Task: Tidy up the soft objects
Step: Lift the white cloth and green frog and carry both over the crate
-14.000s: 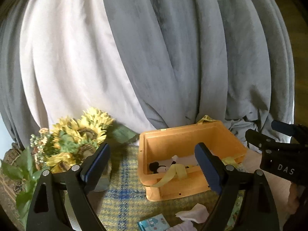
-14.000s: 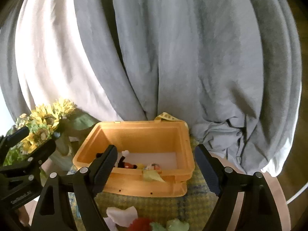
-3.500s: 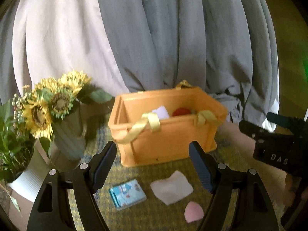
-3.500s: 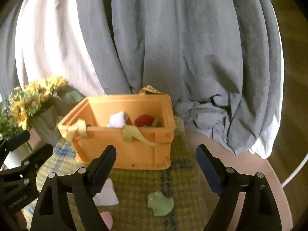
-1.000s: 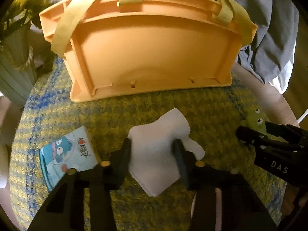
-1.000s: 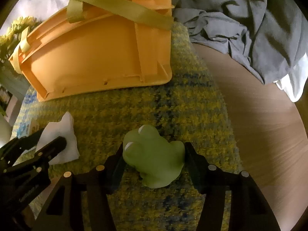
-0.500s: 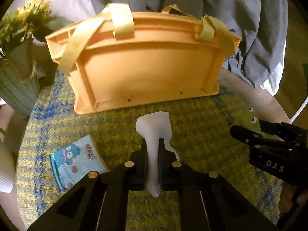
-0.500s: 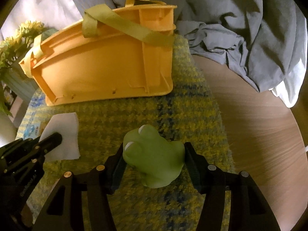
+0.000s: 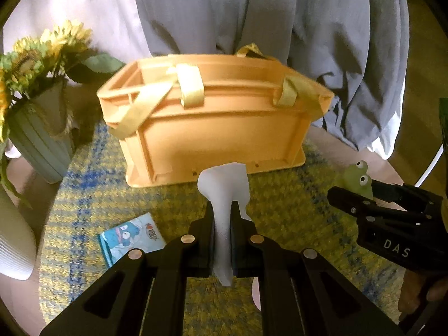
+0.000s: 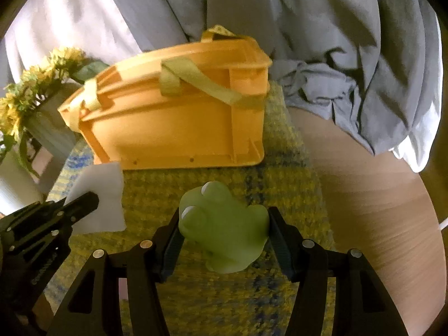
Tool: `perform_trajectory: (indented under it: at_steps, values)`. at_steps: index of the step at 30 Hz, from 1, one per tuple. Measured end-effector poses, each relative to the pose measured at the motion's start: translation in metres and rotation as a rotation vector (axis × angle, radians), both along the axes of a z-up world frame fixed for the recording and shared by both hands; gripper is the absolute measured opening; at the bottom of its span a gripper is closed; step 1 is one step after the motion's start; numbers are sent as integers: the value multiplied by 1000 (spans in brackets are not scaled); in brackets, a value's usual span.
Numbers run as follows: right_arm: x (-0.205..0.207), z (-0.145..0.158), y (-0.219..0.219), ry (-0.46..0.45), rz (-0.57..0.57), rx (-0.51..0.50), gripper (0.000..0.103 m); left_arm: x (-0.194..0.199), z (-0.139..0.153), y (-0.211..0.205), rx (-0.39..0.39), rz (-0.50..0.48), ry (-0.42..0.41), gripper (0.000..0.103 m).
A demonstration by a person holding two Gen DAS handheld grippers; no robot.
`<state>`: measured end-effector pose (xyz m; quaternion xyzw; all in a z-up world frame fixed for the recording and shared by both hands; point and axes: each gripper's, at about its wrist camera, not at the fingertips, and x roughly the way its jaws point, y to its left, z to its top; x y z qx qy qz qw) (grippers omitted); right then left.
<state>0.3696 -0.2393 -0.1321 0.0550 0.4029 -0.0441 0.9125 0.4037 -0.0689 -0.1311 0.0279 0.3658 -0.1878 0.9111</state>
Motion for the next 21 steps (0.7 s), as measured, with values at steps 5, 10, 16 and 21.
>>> perform_trajectory:
  at_steps: [5, 10, 16, 21]
  values:
    - [-5, 18, 4, -44, 10, 2, 58, -8, 16, 5, -12, 7, -48, 10]
    - [-11, 36, 10, -91, 26, 0, 58, -14, 33, 10, -35, 10, -87, 10]
    - [-16, 56, 16, -160, 46, -11, 58, -20, 54, 17, -57, 14, -146, 10]
    - [-17, 76, 19, -224, 55, -6, 58, -23, 75, 20, -87, 17, -200, 10]
